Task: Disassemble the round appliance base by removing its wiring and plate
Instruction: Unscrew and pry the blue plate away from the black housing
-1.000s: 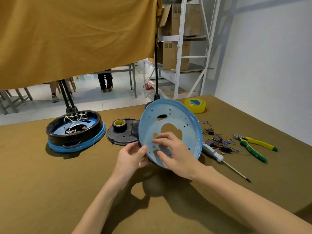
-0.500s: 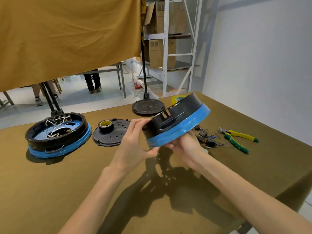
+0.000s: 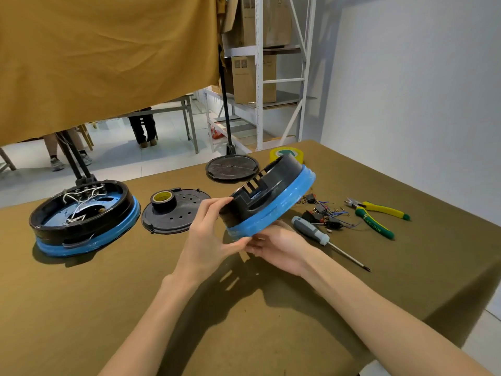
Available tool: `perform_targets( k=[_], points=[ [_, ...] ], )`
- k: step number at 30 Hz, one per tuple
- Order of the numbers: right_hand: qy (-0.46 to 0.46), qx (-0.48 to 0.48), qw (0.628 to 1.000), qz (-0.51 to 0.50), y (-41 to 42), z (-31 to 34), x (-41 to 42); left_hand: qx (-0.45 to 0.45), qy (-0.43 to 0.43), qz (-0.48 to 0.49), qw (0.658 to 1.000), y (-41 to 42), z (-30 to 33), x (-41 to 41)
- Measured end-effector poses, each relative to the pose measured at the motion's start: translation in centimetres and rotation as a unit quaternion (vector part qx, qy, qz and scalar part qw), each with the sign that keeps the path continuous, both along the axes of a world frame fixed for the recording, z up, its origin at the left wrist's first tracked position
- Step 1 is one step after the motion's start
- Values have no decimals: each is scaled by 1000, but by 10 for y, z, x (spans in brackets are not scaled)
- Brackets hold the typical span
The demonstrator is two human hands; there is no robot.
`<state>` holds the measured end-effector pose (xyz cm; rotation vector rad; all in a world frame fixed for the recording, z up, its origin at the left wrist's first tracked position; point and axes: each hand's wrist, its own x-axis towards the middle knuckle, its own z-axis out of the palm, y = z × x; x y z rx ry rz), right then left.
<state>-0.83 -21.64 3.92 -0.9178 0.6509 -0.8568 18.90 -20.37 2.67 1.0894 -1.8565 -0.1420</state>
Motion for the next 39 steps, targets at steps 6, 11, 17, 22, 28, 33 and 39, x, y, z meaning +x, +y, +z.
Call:
perform_targets(
  k=[6,11,17,22,28,33,39],
  points=[
    [130,-65,988,-51,-6,15,29,-5,118,30,993,1,-5,9],
    [184,-62,977,-86,-11,20,48,-6,132,51,990,4,-6,16],
    [228,-65,969,-73,-14,17,55,-18,137,51,989,5,-10,19],
    [287,-120,946,-95,-19,13,59,-15,133,47,990,3,-13,22],
    [329,-151,926,-107,-23,8,54,-8,142,47,989,0,-11,20],
    [380,-229,883,-153,-21,-8,12,4,190,132,973,-1,-8,25],
    [587,-340,713,-180,-16,-31,-31,210,403,212,865,8,6,39]
  ],
)
